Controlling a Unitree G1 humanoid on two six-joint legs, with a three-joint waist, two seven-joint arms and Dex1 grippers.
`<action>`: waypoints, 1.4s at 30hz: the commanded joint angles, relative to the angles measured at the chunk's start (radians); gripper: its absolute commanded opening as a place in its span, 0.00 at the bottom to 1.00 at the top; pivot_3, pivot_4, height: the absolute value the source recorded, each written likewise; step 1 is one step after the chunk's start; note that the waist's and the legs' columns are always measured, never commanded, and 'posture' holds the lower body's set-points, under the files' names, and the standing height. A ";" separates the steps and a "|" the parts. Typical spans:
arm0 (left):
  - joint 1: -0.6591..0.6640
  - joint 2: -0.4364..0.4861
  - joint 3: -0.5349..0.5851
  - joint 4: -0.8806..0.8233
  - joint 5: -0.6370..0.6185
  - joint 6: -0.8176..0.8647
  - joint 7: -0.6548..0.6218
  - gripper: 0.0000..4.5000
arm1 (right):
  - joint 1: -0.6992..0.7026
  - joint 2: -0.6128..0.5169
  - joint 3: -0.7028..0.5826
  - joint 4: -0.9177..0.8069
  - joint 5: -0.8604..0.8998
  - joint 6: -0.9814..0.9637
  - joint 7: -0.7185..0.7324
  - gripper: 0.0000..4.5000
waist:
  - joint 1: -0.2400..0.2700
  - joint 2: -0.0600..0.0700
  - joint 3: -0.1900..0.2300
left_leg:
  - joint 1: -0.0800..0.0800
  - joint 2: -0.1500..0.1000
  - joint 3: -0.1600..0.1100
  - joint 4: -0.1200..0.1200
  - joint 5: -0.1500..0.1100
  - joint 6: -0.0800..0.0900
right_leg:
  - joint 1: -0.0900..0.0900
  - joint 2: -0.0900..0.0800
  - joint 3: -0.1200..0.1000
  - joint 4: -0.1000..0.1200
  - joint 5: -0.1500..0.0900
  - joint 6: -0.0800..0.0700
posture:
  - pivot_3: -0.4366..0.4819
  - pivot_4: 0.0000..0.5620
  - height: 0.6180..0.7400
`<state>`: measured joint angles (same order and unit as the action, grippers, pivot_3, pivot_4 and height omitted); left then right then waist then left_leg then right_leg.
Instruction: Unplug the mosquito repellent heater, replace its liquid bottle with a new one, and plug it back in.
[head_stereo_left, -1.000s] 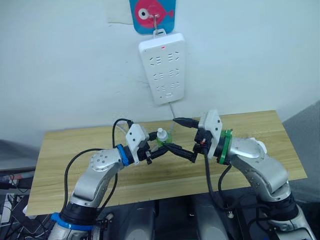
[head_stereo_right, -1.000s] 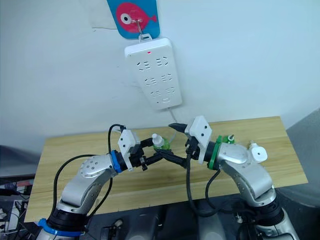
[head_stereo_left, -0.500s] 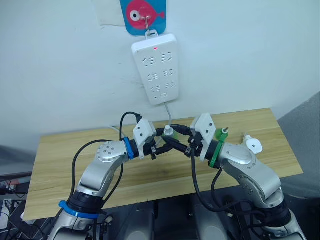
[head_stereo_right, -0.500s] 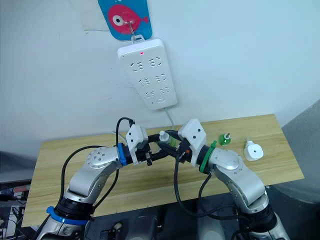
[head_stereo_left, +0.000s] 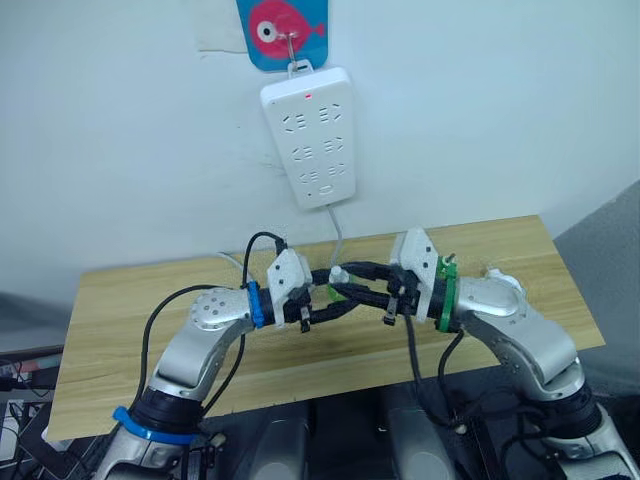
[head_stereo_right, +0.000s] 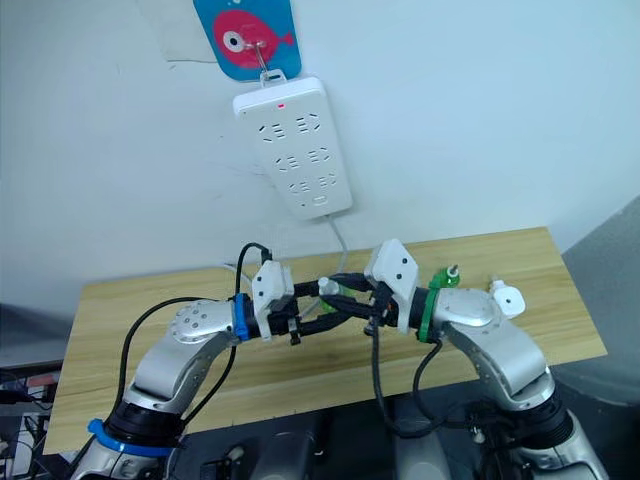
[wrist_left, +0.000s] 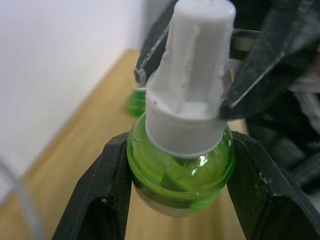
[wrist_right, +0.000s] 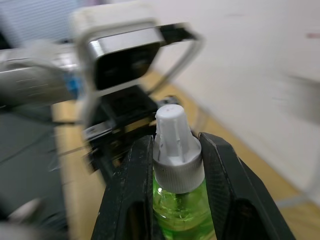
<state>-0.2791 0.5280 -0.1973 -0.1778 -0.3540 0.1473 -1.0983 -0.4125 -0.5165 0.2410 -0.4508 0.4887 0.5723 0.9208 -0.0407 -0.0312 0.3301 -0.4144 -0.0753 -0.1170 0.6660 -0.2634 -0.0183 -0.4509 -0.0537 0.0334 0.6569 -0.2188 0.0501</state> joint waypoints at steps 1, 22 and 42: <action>-0.008 0.036 -0.057 0.021 -0.011 -0.139 -0.200 0.50 | -0.070 -0.026 0.010 0.069 0.088 -0.081 0.261 0.22 | 0.001 0.000 0.000 | 0.001 0.000 0.000 0.000 0.000 0.000 | 0.001 0.000 0.000 0.000 0.000 0.000 | 0.43 0.50 1.00; -0.056 -0.047 0.036 0.141 0.022 -0.066 0.026 0.50 | -0.028 -0.029 -0.088 0.105 -0.051 -0.130 0.125 0.99 | 0.009 0.000 0.000 | -0.001 0.000 -0.002 0.010 0.002 -0.001 | 0.000 0.000 0.000 0.007 0.002 -0.002 | 0.43 0.51 1.00; -0.071 -0.121 0.028 0.150 0.071 -0.058 0.126 0.50 | 0.055 0.177 0.014 0.046 -0.229 -0.127 -0.251 0.72 | 0.006 0.000 0.000 | -0.002 0.000 0.003 0.011 0.002 0.000 | -0.003 0.000 0.003 0.009 0.002 -0.001 | 0.43 0.54 1.00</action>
<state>-0.3519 0.4091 -0.1700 -0.0065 -0.2807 0.0985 -0.9710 -0.3652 -0.3439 0.2661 -0.3727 0.2557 0.4680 0.6732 -0.0345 -0.0316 0.3297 -0.4167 -0.0755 -0.1136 0.6766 -0.2613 -0.0188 -0.4543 -0.0533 0.0370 0.6655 -0.2165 0.0494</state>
